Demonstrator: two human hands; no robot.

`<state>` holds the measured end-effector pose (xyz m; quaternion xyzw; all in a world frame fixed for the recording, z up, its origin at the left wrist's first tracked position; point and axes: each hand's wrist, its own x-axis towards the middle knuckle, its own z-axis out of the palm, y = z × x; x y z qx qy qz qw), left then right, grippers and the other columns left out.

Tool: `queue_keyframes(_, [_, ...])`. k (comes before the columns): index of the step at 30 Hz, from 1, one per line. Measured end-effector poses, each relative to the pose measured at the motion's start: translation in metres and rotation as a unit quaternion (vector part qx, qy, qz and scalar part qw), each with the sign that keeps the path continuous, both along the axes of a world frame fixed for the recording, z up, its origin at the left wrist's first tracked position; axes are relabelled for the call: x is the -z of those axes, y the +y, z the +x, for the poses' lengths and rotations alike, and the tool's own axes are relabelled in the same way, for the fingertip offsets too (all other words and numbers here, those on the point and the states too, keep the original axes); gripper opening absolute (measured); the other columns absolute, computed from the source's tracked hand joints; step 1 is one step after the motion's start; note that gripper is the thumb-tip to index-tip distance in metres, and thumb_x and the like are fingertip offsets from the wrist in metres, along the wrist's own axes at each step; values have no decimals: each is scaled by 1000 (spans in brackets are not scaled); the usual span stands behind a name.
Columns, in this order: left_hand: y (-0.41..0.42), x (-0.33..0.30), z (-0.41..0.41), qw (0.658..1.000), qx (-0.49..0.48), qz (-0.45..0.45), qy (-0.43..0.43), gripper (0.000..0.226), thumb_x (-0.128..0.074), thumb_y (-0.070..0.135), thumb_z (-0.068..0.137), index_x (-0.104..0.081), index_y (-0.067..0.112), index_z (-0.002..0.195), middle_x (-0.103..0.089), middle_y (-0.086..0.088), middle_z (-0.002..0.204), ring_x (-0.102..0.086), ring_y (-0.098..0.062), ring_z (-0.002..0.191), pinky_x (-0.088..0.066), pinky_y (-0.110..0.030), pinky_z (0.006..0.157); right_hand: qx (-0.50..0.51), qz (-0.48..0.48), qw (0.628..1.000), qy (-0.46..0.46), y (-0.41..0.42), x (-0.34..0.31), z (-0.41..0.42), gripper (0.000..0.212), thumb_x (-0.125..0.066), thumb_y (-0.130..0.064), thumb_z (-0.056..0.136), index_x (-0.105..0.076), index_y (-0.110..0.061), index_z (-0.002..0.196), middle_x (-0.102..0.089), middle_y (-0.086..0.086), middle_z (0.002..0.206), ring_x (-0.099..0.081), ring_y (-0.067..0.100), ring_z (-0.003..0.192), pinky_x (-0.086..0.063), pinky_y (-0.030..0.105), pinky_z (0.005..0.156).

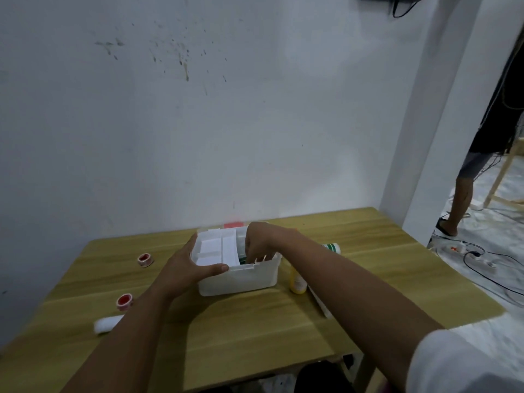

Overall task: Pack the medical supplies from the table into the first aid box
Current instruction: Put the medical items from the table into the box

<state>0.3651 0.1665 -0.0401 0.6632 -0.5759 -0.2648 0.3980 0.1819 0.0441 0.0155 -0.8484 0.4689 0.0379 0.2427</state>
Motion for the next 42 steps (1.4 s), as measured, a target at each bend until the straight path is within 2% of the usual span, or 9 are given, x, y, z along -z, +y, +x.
queue_keyframes(3, [1, 0, 1, 1000, 5, -9, 11, 86, -80, 81, 40, -37, 64, 113, -51, 21, 123, -48, -13, 112, -45, -16, 70, 15, -32, 998, -47, -3, -24, -21, 28, -86, -18, 82, -78, -1, 102, -79, 16, 93, -78, 24, 86, -66, 39, 75])
queue_keyframes(6, [1, 1, 2, 1000, 9, -17, 22, 75, -89, 63, 55, -43, 61, 115, -52, 33, 116, -52, -11, 111, -46, -16, 70, 28, -103, 993, -50, -4, -49, -48, 24, -83, -23, 84, -79, -4, 99, -79, 14, 88, -78, 27, 83, -66, 40, 74])
queue_keyframes(10, [1, 1, 2, 999, 8, -19, 26, 83, -90, 59, 57, -45, 54, 126, -57, 25, 120, -55, -11, 111, -47, -17, 73, 46, -62, 995, 65, 8, -60, -81, 44, -89, -37, 75, -73, -6, 102, -77, 10, 96, -76, 25, 86, -66, 43, 77])
queue_keyframes(13, [2, 1, 1, 999, 8, -17, 27, 94, -89, 63, 53, -43, 50, 133, -58, 18, 126, -55, -13, 114, -47, -16, 73, 45, -26, 990, 130, 17, -44, -92, 45, -90, -28, 75, -68, -9, 110, -74, 10, 102, -75, 23, 90, -65, 42, 80])
queue_keyframes(18, [0, 2, 3, 1000, 9, -12, 22, 91, -82, 74, 46, -42, 56, 126, -55, 28, 120, -53, -11, 111, -46, -16, 71, 65, -67, 994, 63, 18, -38, -93, 23, -87, -12, 78, -76, -5, 97, -75, 7, 80, -76, 19, 70, -66, 34, 71])
queue_keyframes(27, [-3, 9, 8, 1000, 3, -9, 18, 108, -86, 73, 49, -44, 44, 144, -59, 16, 133, -56, -14, 118, -50, -23, 79, 75, -227, 966, -100, -7, -111, -65, 27, -82, -8, 80, -79, -7, 107, -74, 8, 101, -69, 23, 88, -58, 33, 70])
queue_keyframes(32, [-2, 6, 5, 1000, 3, -12, 24, 94, -84, 79, 42, -44, 58, 125, -57, 26, 122, -55, -3, 109, -49, -18, 73, 68, -210, 971, -96, -21, -68, -23, 24, -77, -4, 78, -78, -1, 102, -76, 14, 104, -73, 29, 92, -64, 41, 78])
queue_keyframes(36, [-2, 8, 5, 1000, -6, -6, 16, 115, -83, 79, 43, -38, 47, 143, -55, 15, 130, -53, -13, 115, -49, -19, 73, 61, -209, 971, -98, -23, -23, -7, 36, -68, 3, 82, -73, -5, 117, -73, 12, 117, -70, 30, 103, -59, 37, 83])
queue_keyframes(42, [-1, 5, 3, 1000, 3, -10, 16, 107, -80, 80, 42, -36, 50, 135, -53, 18, 126, -51, -11, 114, -47, -15, 71, 53, -193, 977, -75, -30, 3, -11, 35, -65, 7, 83, -73, -7, 115, -72, 11, 116, -69, 29, 101, -59, 36, 82])
